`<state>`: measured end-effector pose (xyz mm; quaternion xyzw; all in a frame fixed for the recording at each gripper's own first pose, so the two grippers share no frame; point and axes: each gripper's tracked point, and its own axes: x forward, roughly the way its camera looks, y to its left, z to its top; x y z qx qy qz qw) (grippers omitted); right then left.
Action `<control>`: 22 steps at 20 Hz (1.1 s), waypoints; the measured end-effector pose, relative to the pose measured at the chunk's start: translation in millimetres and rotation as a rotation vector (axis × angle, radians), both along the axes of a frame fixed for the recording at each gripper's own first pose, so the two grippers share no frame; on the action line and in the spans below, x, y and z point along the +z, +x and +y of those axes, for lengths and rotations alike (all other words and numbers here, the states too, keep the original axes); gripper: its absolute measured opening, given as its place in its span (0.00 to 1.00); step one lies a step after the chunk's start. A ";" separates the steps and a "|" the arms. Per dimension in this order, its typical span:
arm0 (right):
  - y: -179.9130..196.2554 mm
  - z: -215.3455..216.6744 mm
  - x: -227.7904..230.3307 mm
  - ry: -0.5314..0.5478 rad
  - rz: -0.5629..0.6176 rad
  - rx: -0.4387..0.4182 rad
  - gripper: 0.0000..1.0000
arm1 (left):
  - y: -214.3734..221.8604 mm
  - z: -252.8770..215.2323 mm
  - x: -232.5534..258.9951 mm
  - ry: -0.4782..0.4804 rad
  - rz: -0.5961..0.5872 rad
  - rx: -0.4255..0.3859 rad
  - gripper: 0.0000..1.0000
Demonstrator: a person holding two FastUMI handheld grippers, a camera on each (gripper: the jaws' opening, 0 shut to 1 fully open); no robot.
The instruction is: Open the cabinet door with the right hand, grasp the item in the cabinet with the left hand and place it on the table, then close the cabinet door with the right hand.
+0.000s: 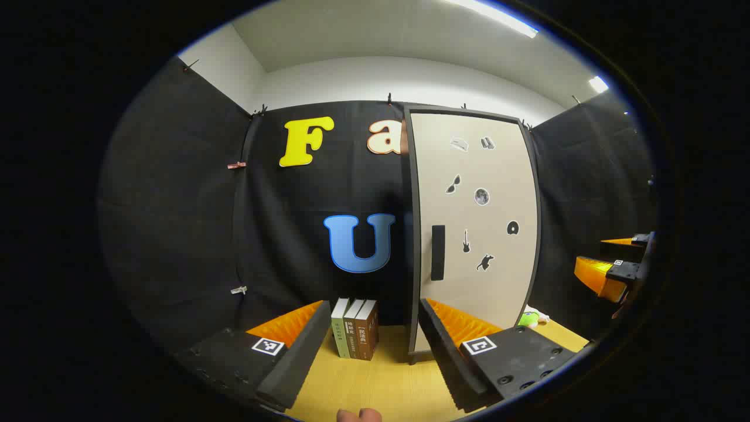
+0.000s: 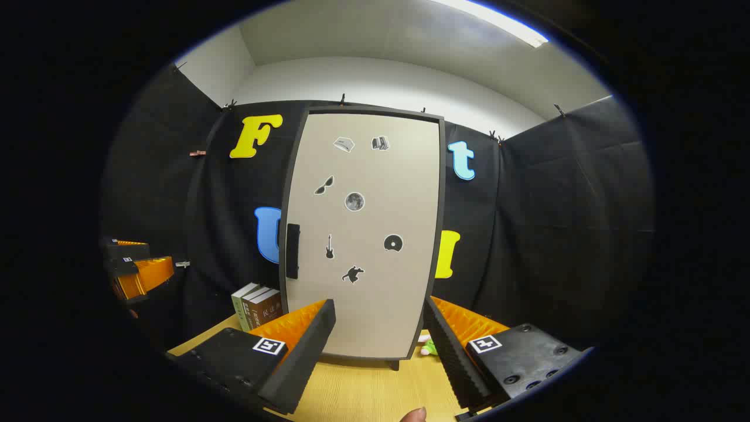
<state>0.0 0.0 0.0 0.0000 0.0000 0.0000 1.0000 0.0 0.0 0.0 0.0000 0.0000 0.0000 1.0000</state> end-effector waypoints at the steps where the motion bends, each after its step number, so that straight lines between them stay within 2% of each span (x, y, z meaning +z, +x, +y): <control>1: 0.3 0.4 -0.6 -0.002 0.002 -0.001 0.98 | 0.8 0.2 0.0 0.001 0.002 0.000 0.94; 22: 8.5 16.6 -5.4 0.010 0.013 0.015 0.98 | 10.6 6.1 -3.8 0.004 0.003 -0.009 0.94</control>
